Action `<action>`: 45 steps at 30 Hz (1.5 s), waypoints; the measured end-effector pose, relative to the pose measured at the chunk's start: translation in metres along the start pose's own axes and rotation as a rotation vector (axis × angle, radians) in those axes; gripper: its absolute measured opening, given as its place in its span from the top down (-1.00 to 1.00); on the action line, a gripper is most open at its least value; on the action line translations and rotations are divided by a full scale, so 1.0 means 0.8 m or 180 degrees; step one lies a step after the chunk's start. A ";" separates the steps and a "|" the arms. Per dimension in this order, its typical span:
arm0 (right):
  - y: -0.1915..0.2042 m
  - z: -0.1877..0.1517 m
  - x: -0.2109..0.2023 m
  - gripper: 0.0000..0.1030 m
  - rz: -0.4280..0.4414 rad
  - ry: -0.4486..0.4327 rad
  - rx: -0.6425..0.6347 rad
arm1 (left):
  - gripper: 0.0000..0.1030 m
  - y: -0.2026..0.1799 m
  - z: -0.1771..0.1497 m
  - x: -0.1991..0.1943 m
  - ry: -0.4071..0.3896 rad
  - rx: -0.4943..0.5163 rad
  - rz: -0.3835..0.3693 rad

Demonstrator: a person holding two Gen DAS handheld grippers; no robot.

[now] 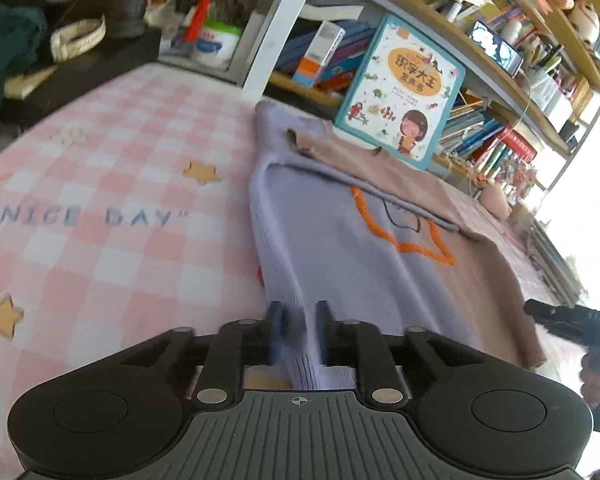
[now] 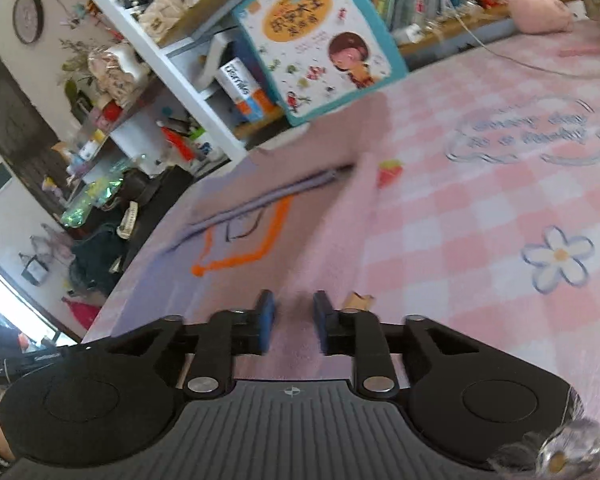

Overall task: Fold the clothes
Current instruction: 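Grasp the lavender side edge with the left gripper while the right gripper grasps the pink side edge, then lift both held edges and fold the sweater in half lengthwise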

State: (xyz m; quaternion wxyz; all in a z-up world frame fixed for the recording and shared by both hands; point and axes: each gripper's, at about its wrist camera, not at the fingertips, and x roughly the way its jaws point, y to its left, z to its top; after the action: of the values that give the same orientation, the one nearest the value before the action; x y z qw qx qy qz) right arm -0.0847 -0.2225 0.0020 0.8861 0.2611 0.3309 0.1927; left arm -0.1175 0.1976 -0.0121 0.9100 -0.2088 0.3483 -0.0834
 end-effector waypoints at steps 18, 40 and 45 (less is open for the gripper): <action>-0.010 -0.026 -0.023 0.73 -0.0162 0.0091 -0.0018 | 0.32 -0.022 -0.011 -0.002 0.0036 0.0252 0.0013; 0.002 -0.106 -0.099 0.81 -0.0200 -0.0123 0.0235 | 0.80 -0.002 -0.049 -0.040 0.0195 0.0183 -0.0314; 0.007 -0.118 -0.104 0.81 -0.0167 -0.0153 0.0249 | 0.77 0.012 -0.049 -0.039 0.0162 -0.0013 -0.0419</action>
State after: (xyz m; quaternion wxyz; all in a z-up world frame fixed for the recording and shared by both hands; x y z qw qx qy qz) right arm -0.2094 -0.2292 -0.0149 0.8877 0.2913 0.3235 0.1501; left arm -0.1671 0.2025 -0.0239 0.8930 -0.2310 0.3569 -0.1476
